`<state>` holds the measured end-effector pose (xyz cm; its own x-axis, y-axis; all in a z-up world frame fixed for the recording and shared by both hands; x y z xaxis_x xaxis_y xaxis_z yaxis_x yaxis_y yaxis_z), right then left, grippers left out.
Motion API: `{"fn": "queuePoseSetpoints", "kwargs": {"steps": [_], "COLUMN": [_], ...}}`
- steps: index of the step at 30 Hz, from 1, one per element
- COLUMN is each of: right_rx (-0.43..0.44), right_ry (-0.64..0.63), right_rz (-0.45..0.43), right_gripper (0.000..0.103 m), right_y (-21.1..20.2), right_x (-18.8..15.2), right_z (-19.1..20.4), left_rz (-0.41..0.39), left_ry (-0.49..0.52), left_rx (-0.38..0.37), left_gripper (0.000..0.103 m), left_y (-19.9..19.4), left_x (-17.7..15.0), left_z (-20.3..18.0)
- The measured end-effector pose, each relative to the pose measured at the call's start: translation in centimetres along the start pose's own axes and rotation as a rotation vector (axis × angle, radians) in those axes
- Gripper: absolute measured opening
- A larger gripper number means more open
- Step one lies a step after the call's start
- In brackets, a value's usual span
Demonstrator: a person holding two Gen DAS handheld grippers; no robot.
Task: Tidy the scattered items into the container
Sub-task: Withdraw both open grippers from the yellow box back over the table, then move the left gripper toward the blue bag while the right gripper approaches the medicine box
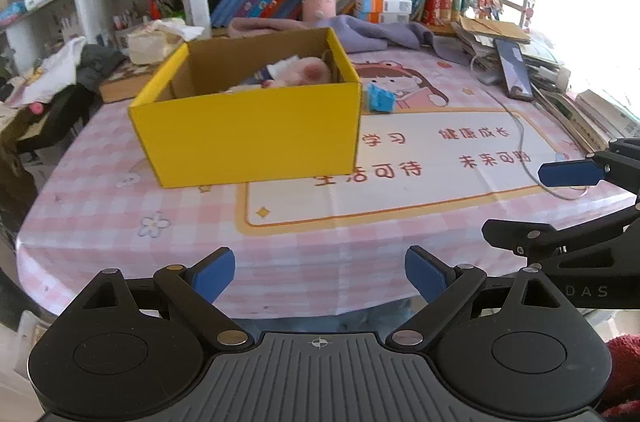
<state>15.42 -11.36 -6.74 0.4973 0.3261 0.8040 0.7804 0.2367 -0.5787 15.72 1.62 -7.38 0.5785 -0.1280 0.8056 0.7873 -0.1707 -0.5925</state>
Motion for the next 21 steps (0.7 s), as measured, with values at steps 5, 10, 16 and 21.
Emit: {"fn": "queuePoseSetpoints", "kwargs": {"steps": [5, 10, 16, 21], "right_rx": [-0.024, -0.041, -0.065, -0.075], "right_ry": [0.015, 0.025, 0.068, 0.098], "right_rz": [0.027, 0.048, 0.047, 0.042], "right_gripper": [0.072, 0.072, 0.072, 0.072], "right_y": [0.3, 0.4, 0.6, 1.2], "right_x": [-0.5, -1.3, -1.8, -1.9], "right_z": [-1.6, -3.2, -6.0, -8.5], "left_rz": [0.025, 0.051, 0.070, 0.069], "left_ry": [0.012, 0.024, 0.070, 0.089], "left_rx": [-0.034, -0.069, -0.117, -0.132], "left_gripper": [0.094, 0.094, 0.094, 0.094], "left_y": [1.0, 2.3, 3.8, 5.4], "left_x": [0.0, 0.0, 0.3, 1.4], "left_z": [-1.7, -3.7, -6.7, -8.4]}}
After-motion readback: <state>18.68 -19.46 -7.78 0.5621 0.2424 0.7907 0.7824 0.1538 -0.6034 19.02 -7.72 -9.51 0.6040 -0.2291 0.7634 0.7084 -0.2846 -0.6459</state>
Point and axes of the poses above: each gripper's, at about its wrist camera, not at the fingertips, and y roughly the way its jaws point, z to its left, x to its top, the point moved 10 cm from there along y, roughly the way its jaws point, and after that the axes turned 9 degrees about -z, right-handed, at the moved point
